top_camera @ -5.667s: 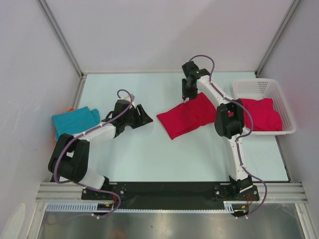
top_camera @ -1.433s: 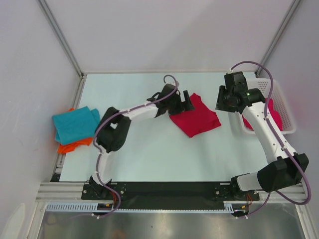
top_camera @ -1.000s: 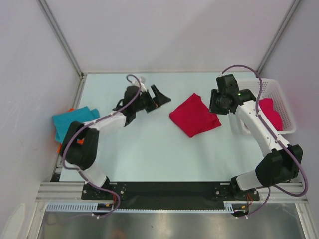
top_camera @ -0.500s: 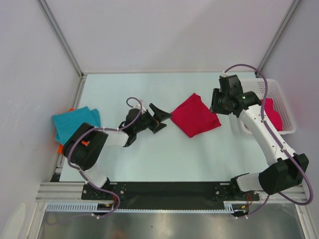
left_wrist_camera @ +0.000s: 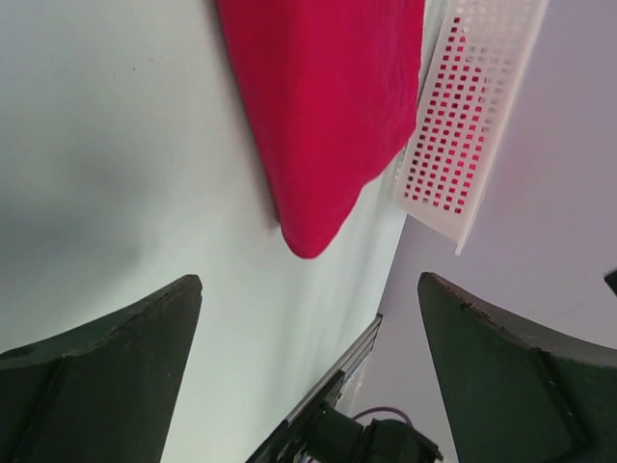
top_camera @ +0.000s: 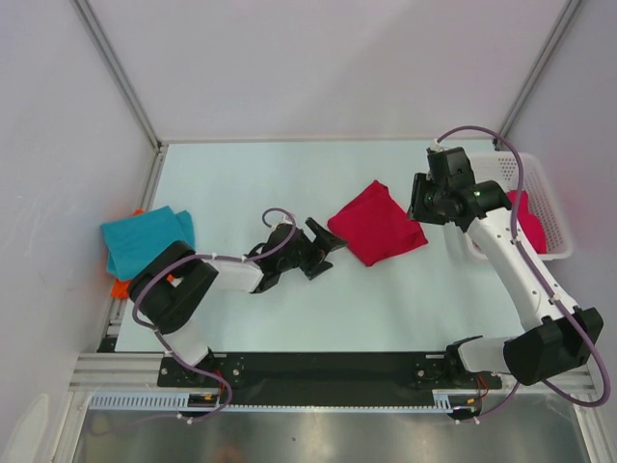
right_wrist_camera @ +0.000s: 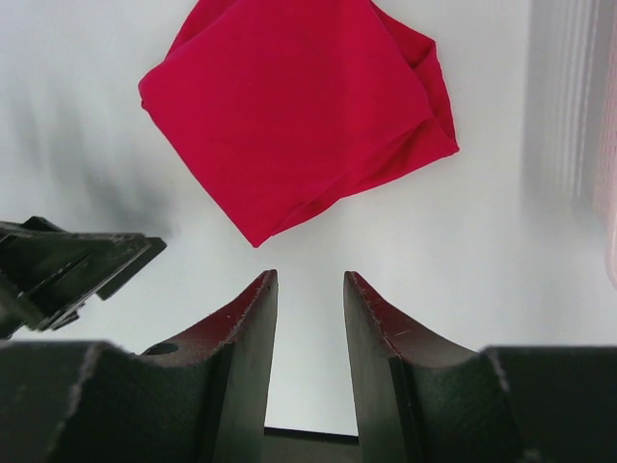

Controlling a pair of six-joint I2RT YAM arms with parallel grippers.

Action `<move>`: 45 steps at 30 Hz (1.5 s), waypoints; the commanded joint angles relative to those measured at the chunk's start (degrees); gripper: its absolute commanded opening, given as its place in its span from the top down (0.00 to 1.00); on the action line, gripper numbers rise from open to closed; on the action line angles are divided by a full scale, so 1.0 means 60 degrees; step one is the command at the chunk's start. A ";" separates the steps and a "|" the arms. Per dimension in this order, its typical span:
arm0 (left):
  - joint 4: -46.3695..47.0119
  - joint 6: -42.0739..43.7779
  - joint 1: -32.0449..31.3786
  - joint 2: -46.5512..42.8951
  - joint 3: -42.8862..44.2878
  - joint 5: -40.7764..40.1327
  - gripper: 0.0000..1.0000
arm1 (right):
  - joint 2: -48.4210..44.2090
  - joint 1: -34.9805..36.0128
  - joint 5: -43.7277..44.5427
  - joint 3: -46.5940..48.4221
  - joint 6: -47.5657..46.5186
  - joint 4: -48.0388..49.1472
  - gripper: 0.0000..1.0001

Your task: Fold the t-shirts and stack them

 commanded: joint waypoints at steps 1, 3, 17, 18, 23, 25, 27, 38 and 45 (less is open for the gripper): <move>-0.0085 -0.0793 -0.0169 0.0920 0.0806 -0.0479 0.00 | -0.0465 0.0014 -0.0126 0.0206 -0.0226 -0.0154 0.61; 0.0046 -0.1072 -0.0199 0.1333 0.1187 -0.0464 0.00 | -0.0495 -0.0030 -0.0039 0.0294 -0.0314 -0.0256 0.61; -0.0714 -0.1482 -0.0433 0.3838 0.4217 -0.0229 0.00 | -0.0730 -0.0703 -0.0229 0.0543 -0.0665 -0.0432 0.61; -0.0744 -0.1512 -0.0433 0.4028 0.4351 -0.0200 0.00 | -0.0715 -0.0718 -0.0214 0.0616 -0.0724 -0.0491 0.61; -0.0599 -0.1263 -0.0156 0.4279 0.4908 -0.0039 0.19 | -0.0686 -0.0879 -0.0185 0.0924 -0.0841 -0.0754 0.61; -0.0132 -0.1059 0.0209 0.4236 0.4865 0.0150 0.46 | -0.0744 -0.0894 -0.0199 0.1157 -0.0812 -0.0901 0.61; 0.0075 -0.0796 0.0546 0.4118 0.4879 0.0327 0.76 | -0.0788 -0.0894 -0.0301 0.1290 -0.0768 -0.0974 0.61; -0.2484 0.2178 0.3505 0.1866 0.5144 0.1835 1.00 | -0.1608 -0.0880 -0.1166 0.1774 -0.0212 -0.1297 0.61; -0.3847 0.2998 0.5188 -0.0710 0.3461 0.1501 1.00 | -0.1930 -0.0645 -0.1430 0.2154 -0.0124 -0.1370 0.61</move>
